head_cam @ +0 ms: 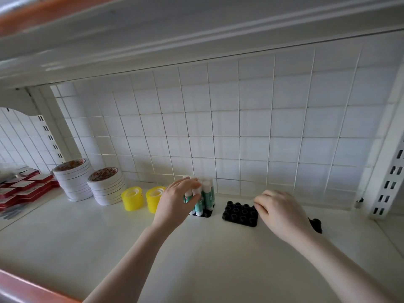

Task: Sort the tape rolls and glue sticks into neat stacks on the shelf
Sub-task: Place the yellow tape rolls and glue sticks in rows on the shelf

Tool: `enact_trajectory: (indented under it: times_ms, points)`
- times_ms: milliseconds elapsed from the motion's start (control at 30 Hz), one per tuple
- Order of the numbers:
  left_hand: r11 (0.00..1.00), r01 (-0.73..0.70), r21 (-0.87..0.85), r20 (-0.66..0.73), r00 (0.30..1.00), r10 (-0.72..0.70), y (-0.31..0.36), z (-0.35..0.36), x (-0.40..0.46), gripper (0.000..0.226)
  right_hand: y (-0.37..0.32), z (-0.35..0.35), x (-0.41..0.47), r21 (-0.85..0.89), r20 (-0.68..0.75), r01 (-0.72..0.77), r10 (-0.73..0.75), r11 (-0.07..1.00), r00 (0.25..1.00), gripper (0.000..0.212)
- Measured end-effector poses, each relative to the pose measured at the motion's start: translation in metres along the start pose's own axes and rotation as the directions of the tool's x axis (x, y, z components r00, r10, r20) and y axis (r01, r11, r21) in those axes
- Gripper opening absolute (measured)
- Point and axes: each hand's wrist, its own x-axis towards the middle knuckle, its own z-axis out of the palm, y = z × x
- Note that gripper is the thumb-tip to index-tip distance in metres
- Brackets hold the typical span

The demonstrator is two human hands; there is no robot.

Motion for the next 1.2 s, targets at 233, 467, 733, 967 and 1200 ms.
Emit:
enact_trajectory:
  times_ms: [233, 467, 733, 967, 1200]
  points:
    - [0.991, -0.041, 0.126, -0.09, 0.995, 0.052, 0.025, -0.008, -0.005, 0.029, 0.017, -0.029, -0.007, -0.105, 0.034, 0.015, -0.011, 0.994, 0.999, 0.018]
    - [0.99, -0.055, 0.131, -0.081, 0.995, 0.066, 0.078, 0.002, -0.029, 0.03, 0.049, -0.072, -0.071, -0.168, 0.071, -0.125, 0.139, 0.978, 0.988, 0.018]
    - [0.992, -0.021, 0.123, 0.071, 0.997, 0.012, 0.138, 0.009, -0.088, 0.039, 0.064, -0.124, -0.172, -0.31, -0.07, -0.311, 0.305, 0.898, 0.95, 0.012]
    - [0.996, 0.045, 0.072, 0.199, 0.978, -0.059, 0.201, 0.025, -0.127, 0.039, 0.09, -0.172, -0.234, -0.354, -0.132, -0.358, 0.333, 0.864, 0.934, 0.012]
    - [0.997, 0.042, 0.062, 0.199, 0.979, -0.054, 0.28, 0.063, -0.128, 0.038, 0.16, -0.212, -0.269, -0.333, -0.226, -0.397, 0.337, 0.855, 0.914, 0.014]
